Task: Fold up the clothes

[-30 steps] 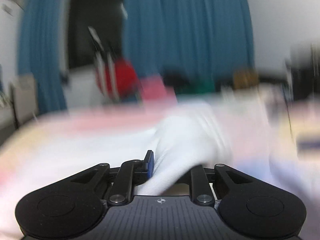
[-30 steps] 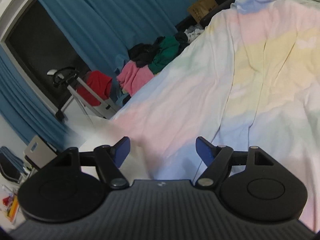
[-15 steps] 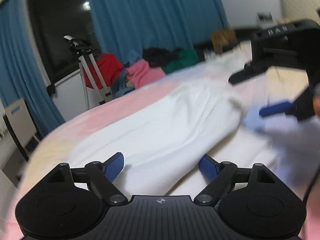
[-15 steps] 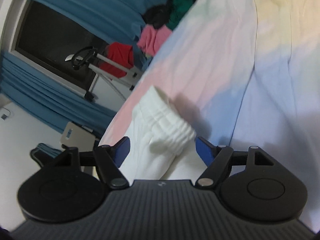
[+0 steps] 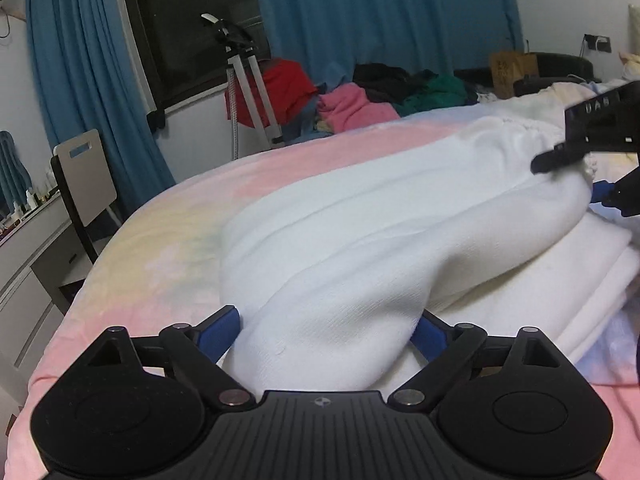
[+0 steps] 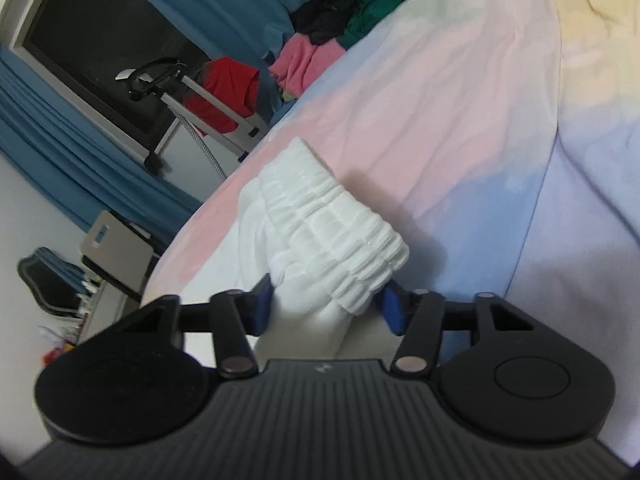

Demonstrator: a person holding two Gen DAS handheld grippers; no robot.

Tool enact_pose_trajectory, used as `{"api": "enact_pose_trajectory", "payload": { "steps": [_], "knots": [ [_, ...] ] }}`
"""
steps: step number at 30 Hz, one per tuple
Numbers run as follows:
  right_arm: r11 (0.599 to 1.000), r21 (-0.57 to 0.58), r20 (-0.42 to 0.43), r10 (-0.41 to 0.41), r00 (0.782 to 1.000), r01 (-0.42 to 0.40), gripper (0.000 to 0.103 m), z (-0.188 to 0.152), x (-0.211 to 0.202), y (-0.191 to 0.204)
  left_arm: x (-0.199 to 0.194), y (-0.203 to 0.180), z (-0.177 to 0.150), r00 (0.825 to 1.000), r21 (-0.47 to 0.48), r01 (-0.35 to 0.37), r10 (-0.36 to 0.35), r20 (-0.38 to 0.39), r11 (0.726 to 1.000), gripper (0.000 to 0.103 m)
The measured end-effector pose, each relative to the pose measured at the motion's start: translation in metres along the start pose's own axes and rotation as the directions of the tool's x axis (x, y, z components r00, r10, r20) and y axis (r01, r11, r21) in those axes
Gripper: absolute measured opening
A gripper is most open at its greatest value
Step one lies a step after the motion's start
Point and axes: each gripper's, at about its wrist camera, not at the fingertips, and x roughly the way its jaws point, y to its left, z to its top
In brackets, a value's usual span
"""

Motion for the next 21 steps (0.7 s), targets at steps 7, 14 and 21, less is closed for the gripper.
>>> {"api": "enact_pose_trajectory", "payload": {
  "steps": [7, 14, 21],
  "knots": [
    [0.993, -0.112, 0.114, 0.032, 0.993, -0.019, 0.034, -0.004, -0.033, 0.021, -0.006, 0.015, 0.001, 1.0, -0.085, 0.011, -0.01, 0.009, 0.996, 0.092],
    [0.996, -0.085, 0.141, 0.007, 0.99, 0.005, 0.035, -0.008, -0.077, 0.017, -0.032, 0.02, 0.004, 0.996, -0.146, -0.005, 0.018, 0.092, 0.989, 0.095],
    [0.995, 0.015, 0.016, -0.101, 0.995, 0.101, 0.047, -0.007, -0.046, -0.014, -0.022, 0.017, -0.013, 0.999, -0.17, -0.051, 0.05, -0.012, 0.984, 0.095]
  ]
}}
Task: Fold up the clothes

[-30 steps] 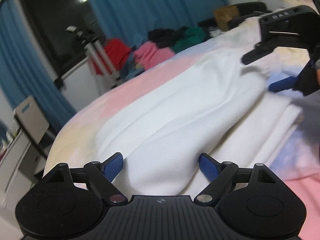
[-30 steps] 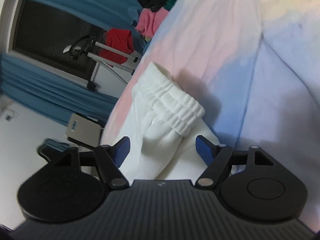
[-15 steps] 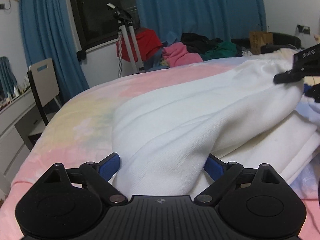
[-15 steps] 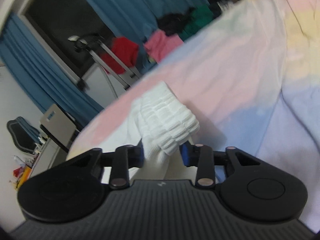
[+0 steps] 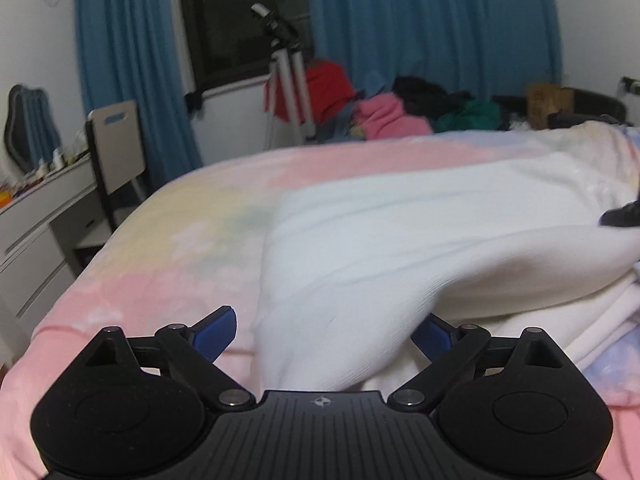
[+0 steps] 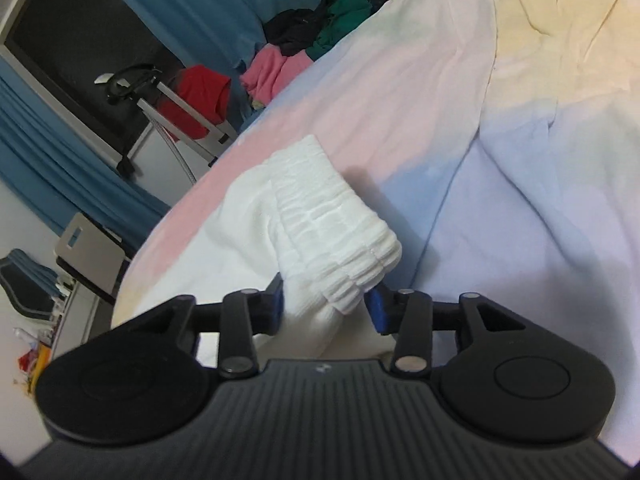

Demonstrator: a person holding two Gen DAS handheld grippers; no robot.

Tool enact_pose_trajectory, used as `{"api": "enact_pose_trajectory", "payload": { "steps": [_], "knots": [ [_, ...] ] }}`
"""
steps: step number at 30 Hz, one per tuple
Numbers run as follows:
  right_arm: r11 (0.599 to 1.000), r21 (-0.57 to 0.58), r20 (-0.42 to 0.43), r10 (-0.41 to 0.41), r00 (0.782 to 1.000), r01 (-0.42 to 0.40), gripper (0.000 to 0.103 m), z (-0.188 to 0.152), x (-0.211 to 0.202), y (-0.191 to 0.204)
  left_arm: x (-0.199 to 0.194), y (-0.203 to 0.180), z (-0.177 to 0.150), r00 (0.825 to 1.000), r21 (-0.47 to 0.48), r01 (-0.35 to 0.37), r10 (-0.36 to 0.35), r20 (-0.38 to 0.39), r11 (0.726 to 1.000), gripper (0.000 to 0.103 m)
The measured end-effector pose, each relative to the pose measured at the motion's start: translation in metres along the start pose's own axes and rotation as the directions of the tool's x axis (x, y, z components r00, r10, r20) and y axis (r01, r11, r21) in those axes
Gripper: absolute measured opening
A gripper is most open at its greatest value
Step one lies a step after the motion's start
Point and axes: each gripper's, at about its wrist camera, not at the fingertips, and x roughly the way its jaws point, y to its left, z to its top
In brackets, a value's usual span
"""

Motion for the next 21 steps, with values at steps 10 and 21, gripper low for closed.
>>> {"api": "enact_pose_trajectory", "payload": {
  "steps": [10, 21],
  "knots": [
    [0.999, 0.022, -0.136, 0.039, 0.99, -0.036, 0.083, -0.014, 0.023, -0.006, -0.012, 0.039, 0.007, 0.999, -0.227, 0.036, -0.04, -0.013, 0.973, 0.064],
    [0.996, -0.085, -0.121, -0.004, 0.993, -0.007, 0.084, -0.016, 0.017, 0.009, -0.037, 0.036, 0.014, 0.997, -0.123, 0.077, -0.077, 0.01, 0.989, 0.027]
  ]
}}
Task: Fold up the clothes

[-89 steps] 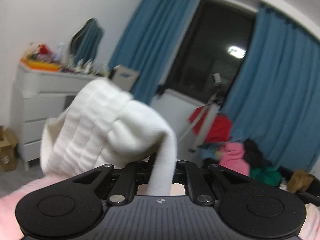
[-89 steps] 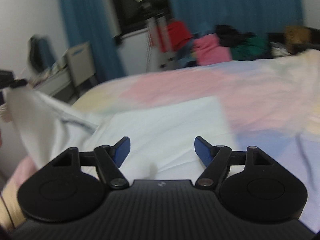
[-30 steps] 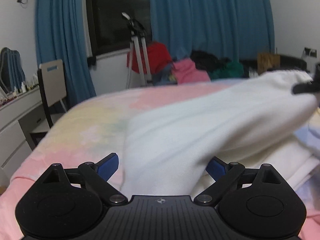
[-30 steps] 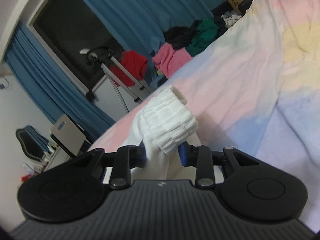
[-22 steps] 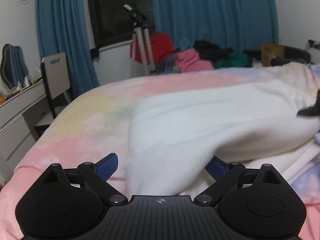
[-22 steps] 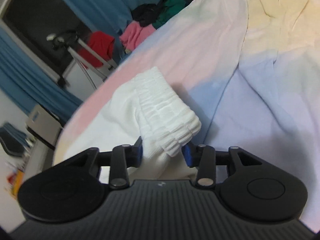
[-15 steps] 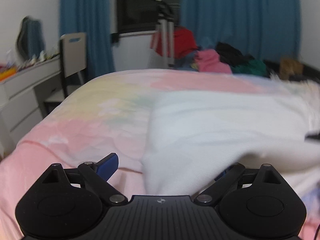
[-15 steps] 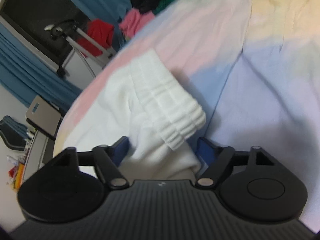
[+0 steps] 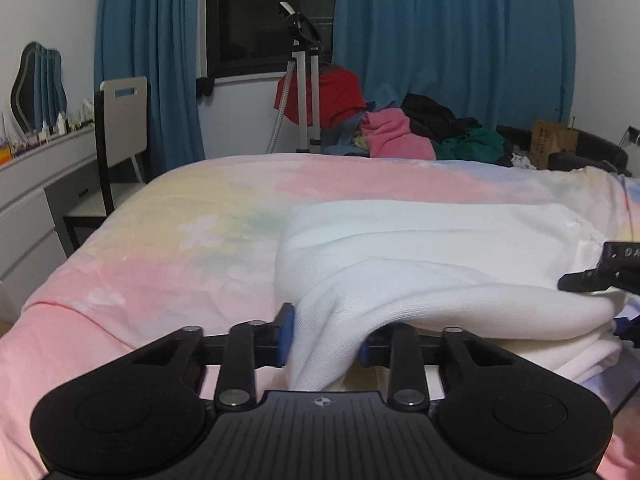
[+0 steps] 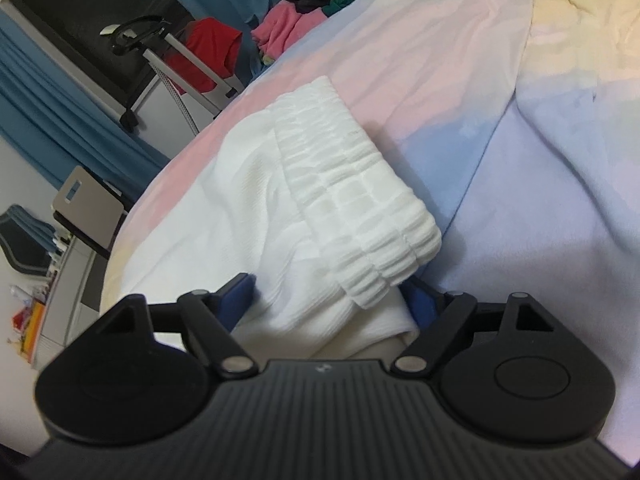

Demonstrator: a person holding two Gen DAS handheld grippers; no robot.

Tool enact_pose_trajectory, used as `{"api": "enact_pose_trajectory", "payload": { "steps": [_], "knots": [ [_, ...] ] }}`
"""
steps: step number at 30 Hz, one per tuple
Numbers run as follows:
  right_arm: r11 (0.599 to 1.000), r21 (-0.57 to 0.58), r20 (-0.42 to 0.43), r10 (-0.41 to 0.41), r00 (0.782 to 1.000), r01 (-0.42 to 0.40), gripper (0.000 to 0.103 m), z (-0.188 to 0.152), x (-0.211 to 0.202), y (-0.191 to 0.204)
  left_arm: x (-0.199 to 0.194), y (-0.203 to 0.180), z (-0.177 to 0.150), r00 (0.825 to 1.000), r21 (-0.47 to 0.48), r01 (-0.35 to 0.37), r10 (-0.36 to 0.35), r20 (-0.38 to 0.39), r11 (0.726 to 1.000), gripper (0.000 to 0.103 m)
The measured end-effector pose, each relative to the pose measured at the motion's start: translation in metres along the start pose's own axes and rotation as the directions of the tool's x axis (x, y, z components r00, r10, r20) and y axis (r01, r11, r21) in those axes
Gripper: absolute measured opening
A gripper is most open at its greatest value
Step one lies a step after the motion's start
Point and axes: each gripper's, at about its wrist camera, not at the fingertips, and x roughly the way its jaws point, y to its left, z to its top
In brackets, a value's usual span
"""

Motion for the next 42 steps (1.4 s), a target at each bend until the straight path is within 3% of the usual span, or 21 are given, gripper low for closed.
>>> {"api": "enact_pose_trajectory", "payload": {
  "steps": [4, 10, 19, 28, 34, 42],
  "knots": [
    [0.999, -0.042, 0.008, -0.004, 1.0, 0.004, 0.083, -0.001, -0.012, 0.008, -0.006, 0.01, -0.005, 0.997, -0.055, 0.008, -0.012, -0.073, 0.998, 0.025],
    [0.995, -0.095, -0.008, -0.016, 1.0, 0.015, 0.084, -0.002, -0.007, 0.017, 0.005, 0.009, -0.012, 0.99, -0.026, -0.025, 0.021, -0.141, 0.999, 0.026],
    [0.993, -0.114, -0.008, -0.008, 1.0, 0.007, 0.084, 0.0, -0.005, 0.021, 0.005, 0.008, -0.014, 0.987, -0.022, -0.04, 0.036, -0.157, 0.999, 0.027],
    [0.965, -0.242, 0.152, 0.142, 0.978, -0.102, 0.084, 0.001, -0.046, 0.053, 0.014, 0.019, -0.016, 0.978, -0.122, -0.049, 0.023, -0.206, 0.991, 0.029],
    [0.965, -0.262, 0.115, 0.055, 0.992, -0.023, 0.084, -0.001, -0.029, 0.047, 0.015, 0.019, -0.017, 0.976, -0.147, -0.046, 0.013, -0.218, 0.988, 0.032],
    [0.98, -0.198, 0.062, 0.011, 0.998, 0.002, 0.084, 0.0, -0.011, 0.033, 0.016, 0.018, -0.019, 0.974, -0.152, -0.045, 0.01, -0.226, 0.987, 0.033]
  ]
}}
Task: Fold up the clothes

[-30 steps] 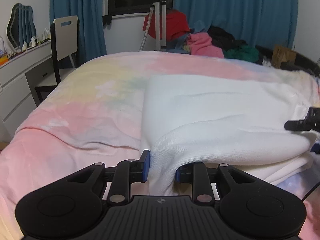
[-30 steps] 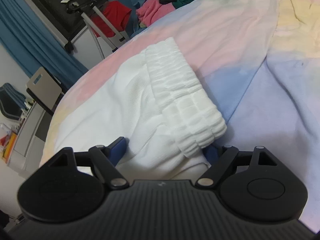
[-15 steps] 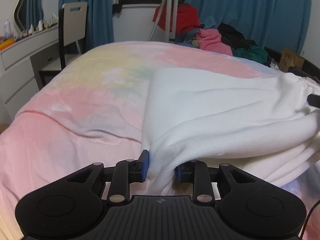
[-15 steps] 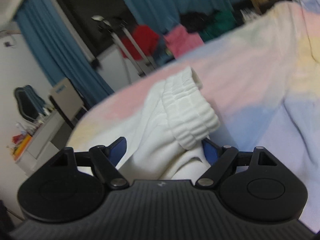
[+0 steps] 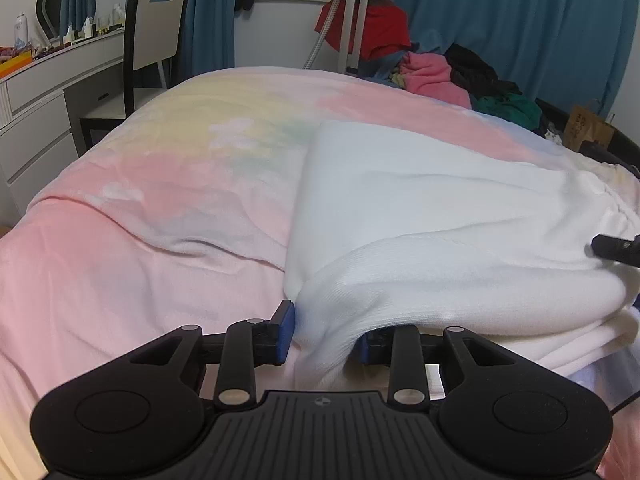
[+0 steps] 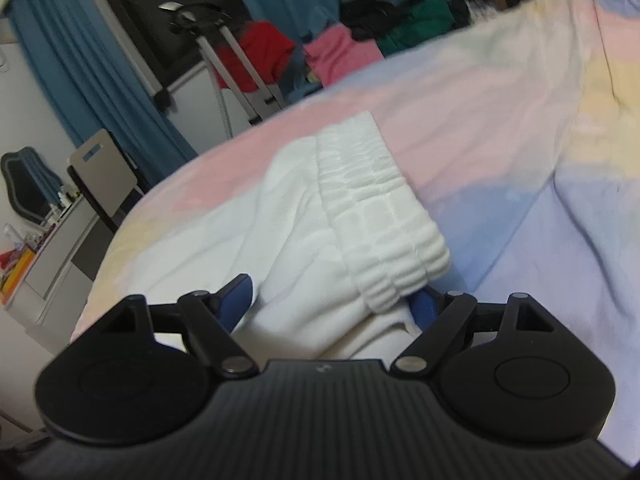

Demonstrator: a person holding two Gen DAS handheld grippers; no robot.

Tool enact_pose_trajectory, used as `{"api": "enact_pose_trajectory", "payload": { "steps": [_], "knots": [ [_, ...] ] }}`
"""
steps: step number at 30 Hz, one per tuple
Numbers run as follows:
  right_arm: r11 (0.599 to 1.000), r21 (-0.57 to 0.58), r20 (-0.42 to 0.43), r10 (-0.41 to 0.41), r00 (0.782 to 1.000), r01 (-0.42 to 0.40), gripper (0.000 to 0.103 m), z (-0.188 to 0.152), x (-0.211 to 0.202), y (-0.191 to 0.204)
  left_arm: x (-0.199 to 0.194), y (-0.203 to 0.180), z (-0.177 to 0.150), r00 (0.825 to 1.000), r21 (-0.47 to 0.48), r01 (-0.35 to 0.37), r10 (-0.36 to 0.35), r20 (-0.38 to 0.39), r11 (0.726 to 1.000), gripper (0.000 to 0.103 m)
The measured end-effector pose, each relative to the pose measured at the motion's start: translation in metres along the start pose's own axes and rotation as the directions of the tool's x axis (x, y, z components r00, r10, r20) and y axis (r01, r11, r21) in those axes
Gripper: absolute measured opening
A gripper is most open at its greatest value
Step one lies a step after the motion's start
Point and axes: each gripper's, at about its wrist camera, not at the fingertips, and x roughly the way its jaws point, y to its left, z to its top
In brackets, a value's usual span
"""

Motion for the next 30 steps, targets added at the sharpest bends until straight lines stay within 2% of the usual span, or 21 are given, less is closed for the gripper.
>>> {"api": "enact_pose_trajectory", "payload": {
  "steps": [6, 9, 11, 12, 13, 14, 16, 18, 20, 22, 26, 28, 30],
  "knots": [
    [0.984, 0.173, -0.062, 0.043, 0.997, -0.032, 0.085, 0.001, 0.027, -0.032, 0.002, 0.0, -0.002, 1.0, 0.002, 0.002, -0.002, -0.007, 1.0, 0.036],
    [0.986, 0.165, -0.066, 0.048, 0.997, -0.037, 0.082, -0.001, 0.033, -0.032, 0.003, 0.006, 0.0, 0.999, -0.048, 0.021, -0.023, -0.048, 0.999, 0.041],
    [0.993, 0.112, -0.055, 0.025, 0.998, -0.019, 0.067, -0.002, 0.027, -0.023, 0.004, 0.012, 0.003, 0.995, -0.092, 0.035, -0.043, -0.089, 0.995, 0.049],
    [0.995, 0.099, -0.049, 0.018, 0.999, -0.013, 0.063, -0.002, 0.024, -0.019, 0.002, 0.015, 0.004, 0.993, -0.11, 0.05, -0.061, -0.105, 0.993, 0.055],
    [0.996, 0.088, -0.039, 0.016, 0.999, -0.013, 0.054, -0.002, 0.019, -0.016, -0.001, 0.019, 0.006, 0.989, -0.128, 0.067, -0.082, -0.119, 0.99, 0.062],
    [0.997, 0.078, -0.022, 0.015, 1.0, -0.013, 0.048, -0.001, 0.014, -0.013, -0.005, 0.022, 0.007, 0.985, -0.147, 0.096, -0.115, -0.126, 0.985, 0.064],
    [0.998, 0.059, 0.011, 0.012, 1.0, -0.013, 0.042, 0.001, 0.003, -0.007, -0.017, 0.031, 0.009, 0.975, -0.183, 0.162, -0.186, -0.119, 0.97, 0.071],
    [0.999, 0.031, 0.048, 0.016, 0.999, -0.017, 0.039, 0.004, -0.008, 0.0, -0.028, 0.04, 0.011, 0.963, -0.228, 0.236, -0.259, -0.077, 0.945, 0.09],
    [0.999, 0.024, 0.075, 0.029, 0.997, -0.031, 0.036, 0.006, -0.016, 0.005, -0.038, 0.047, 0.013, 0.945, -0.269, 0.305, -0.325, -0.032, 0.913, 0.092],
    [0.999, 0.019, 0.091, 0.037, 0.995, -0.039, 0.036, 0.007, -0.02, 0.006, -0.034, 0.052, 0.017, 0.937, -0.325, 0.33, -0.348, 0.001, 0.886, 0.096],
    [0.999, 0.016, 0.094, 0.029, 0.995, -0.031, 0.036, 0.007, -0.018, 0.004, 0.004, 0.06, 0.024, 0.928, -0.451, 0.321, -0.372, -0.027, 0.833, 0.096],
    [0.999, 0.032, 0.082, 0.018, 0.996, -0.021, 0.036, 0.007, -0.013, -0.001, 0.027, 0.065, 0.024, 0.917, -0.523, 0.312, -0.395, -0.053, 0.793, 0.091],
    [0.999, 0.044, 0.077, 0.015, 0.997, -0.018, 0.036, 0.006, -0.009, -0.003, 0.045, 0.069, 0.022, 0.882, -0.581, 0.348, -0.467, -0.064, 0.736, 0.089]
  ]
}}
